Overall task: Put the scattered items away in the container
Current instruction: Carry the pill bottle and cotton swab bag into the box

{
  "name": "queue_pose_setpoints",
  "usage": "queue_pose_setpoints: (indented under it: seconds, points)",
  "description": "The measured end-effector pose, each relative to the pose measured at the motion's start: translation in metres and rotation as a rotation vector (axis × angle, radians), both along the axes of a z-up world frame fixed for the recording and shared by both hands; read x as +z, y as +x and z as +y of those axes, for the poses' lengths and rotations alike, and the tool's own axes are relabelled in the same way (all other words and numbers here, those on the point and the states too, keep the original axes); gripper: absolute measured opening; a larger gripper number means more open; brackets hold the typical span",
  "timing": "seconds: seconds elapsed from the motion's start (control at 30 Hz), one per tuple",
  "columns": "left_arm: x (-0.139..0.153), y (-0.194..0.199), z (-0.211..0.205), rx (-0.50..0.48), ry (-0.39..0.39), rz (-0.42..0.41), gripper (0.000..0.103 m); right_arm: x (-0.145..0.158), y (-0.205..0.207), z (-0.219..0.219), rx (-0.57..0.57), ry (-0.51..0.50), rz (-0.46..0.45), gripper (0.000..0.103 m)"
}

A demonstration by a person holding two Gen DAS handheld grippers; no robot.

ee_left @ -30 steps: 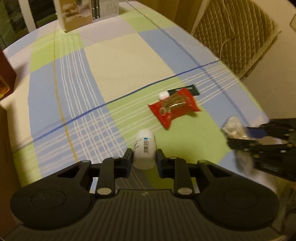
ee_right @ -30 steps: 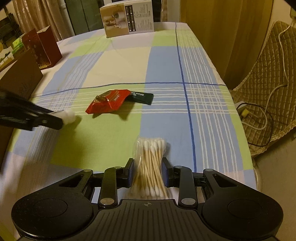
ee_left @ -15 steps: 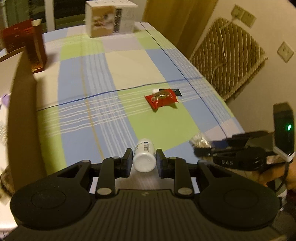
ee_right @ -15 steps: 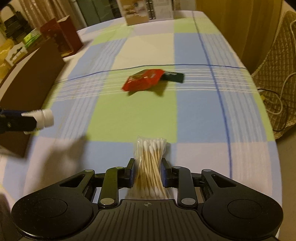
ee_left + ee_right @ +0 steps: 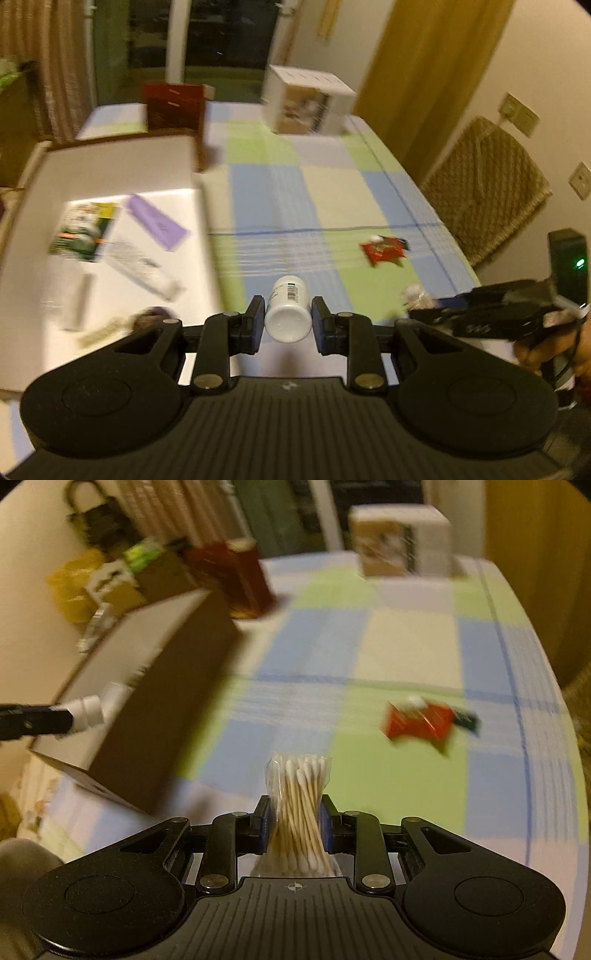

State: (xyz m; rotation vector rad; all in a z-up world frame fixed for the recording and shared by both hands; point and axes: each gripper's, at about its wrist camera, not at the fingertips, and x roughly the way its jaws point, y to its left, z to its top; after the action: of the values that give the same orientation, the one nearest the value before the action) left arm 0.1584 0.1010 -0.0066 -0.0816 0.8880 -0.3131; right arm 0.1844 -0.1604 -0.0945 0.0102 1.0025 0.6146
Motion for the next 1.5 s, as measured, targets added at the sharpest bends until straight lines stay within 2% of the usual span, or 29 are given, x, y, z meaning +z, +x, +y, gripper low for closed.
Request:
queue_pose_setpoints:
  seconds: [0.2,0.37,0.53,0.67,0.8,1.03,1.3,1.5]
  points:
    - [0.018,-0.012,0.056,0.085,0.049,-0.028,0.022,0.037,0.003,0.065,0.161,0.102,-0.018,0.029]
    - [0.023,-0.012,0.086,0.117,0.093,-0.032,0.022,0.053,0.006,0.123,0.266,0.143,-0.011,0.029]
    - [0.022,-0.007,0.105,0.133,0.092,-0.029,0.022,0.050,0.018,0.173,0.319,0.154,0.020,0.029]
    - [0.016,0.000,0.117,0.148,0.092,-0.021,0.022,0.039,0.022,0.204,0.356,0.126,0.026,0.029]
    - [0.006,0.011,0.127,0.148,0.088,-0.006,0.022,0.024,0.032,0.225,0.380,0.093,0.020,0.029]
    - [-0.019,0.042,0.132,0.144,0.082,0.028,0.022,-0.002,0.058,0.249,0.408,-0.038,-0.023,0.029]
    - [-0.050,0.080,0.131,0.156,0.066,0.058,0.022,-0.007,0.078,0.256,0.420,-0.063,-0.051,0.029]
    - [-0.070,0.100,0.126,0.146,0.086,0.079,0.022,-0.014,0.084,0.269,0.453,-0.097,-0.075,0.029]
